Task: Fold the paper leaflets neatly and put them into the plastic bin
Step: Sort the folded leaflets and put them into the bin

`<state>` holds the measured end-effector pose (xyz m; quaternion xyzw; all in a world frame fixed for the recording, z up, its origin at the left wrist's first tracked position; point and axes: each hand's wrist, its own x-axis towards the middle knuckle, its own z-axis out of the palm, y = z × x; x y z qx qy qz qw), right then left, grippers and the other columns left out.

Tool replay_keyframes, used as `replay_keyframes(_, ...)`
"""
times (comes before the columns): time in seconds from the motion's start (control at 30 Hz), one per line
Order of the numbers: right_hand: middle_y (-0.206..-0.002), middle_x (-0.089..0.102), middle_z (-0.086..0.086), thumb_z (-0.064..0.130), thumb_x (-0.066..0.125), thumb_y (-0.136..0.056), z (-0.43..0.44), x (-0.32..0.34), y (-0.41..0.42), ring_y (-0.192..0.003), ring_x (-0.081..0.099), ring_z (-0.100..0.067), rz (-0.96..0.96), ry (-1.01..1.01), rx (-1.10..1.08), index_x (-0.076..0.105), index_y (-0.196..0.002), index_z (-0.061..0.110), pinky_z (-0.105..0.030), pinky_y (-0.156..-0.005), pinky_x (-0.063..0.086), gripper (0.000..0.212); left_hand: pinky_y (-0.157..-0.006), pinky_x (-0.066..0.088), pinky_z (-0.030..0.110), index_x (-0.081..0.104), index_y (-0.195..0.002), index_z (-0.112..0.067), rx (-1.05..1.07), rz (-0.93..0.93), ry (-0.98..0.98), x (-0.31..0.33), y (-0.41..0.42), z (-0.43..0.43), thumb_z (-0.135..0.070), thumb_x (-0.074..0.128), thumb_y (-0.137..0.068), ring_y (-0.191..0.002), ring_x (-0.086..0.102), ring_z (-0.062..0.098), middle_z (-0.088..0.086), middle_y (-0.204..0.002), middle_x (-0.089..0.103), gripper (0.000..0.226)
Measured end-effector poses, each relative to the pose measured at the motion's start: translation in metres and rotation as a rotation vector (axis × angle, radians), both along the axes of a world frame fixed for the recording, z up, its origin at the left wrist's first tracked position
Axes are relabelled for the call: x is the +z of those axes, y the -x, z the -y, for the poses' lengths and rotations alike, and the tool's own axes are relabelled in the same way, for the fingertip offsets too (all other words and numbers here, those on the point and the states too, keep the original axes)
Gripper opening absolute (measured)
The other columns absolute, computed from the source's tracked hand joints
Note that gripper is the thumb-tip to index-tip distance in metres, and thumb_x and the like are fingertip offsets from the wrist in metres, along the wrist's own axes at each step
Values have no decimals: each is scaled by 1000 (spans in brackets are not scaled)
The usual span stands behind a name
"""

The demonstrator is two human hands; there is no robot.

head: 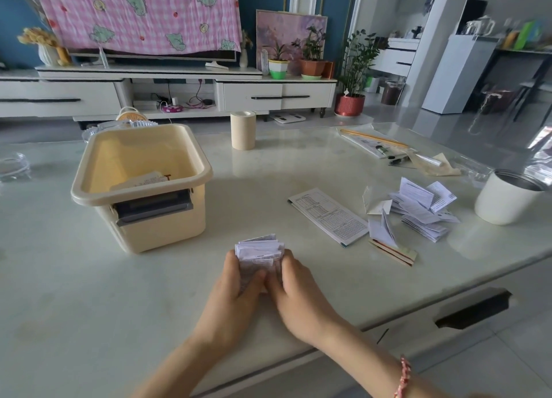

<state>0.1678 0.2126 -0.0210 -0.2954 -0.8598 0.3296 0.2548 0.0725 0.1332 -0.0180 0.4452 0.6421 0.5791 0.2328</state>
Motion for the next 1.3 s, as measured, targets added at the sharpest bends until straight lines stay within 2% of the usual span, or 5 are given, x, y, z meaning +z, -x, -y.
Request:
replay_keyframes(0.33,-86,70,-3,26,59,-91,4,20,-13,-72,66,-19,-83,485,76,65,-97,14,-33,-58,55,14,-57,52,37,72,-75,-9,-70,508,-40,14,-16,0,-25,57,-76,-64,60,33,25,-77,67,22)
replay_keyframes(0.6,-123,53,-15,19,63,-86,-70,45,-55,-114,49,-32,140,-365,-476,66,-112,15,-35,-95,34,27,-59,58,29,60,-107,-7,-47,870,-50,21,-11,-3,-11,47,-92,-79,71,31,12,-97,73,20)
replay_keyframes(0.77,-141,35,-15,40,49,-93,-103,44,-85,-135,25,-31,657,-93,-570,49,-129,13,-40,-104,28,45,-58,58,30,60,-106,-5,-65,927,-27,21,-9,-3,-12,49,-91,-76,71,30,13,-90,73,20)
replay_keyframes(1.03,-77,63,-12,7,57,-89,-93,64,-95,-79,53,-33,-106,-225,-709,65,-81,-2,-28,-66,37,15,-67,59,35,59,-103,-5,-131,939,-81,13,-7,-2,-16,57,-75,-69,68,29,12,-78,66,30)
replay_keyframes(1.3,-66,67,-3,-16,37,-81,-45,77,-52,-50,58,-12,-338,576,-332,69,-77,10,-21,-49,50,42,-62,57,32,58,-100,-6,-145,936,-101,14,-5,-6,-15,58,-73,-59,64,25,9,-71,62,28)
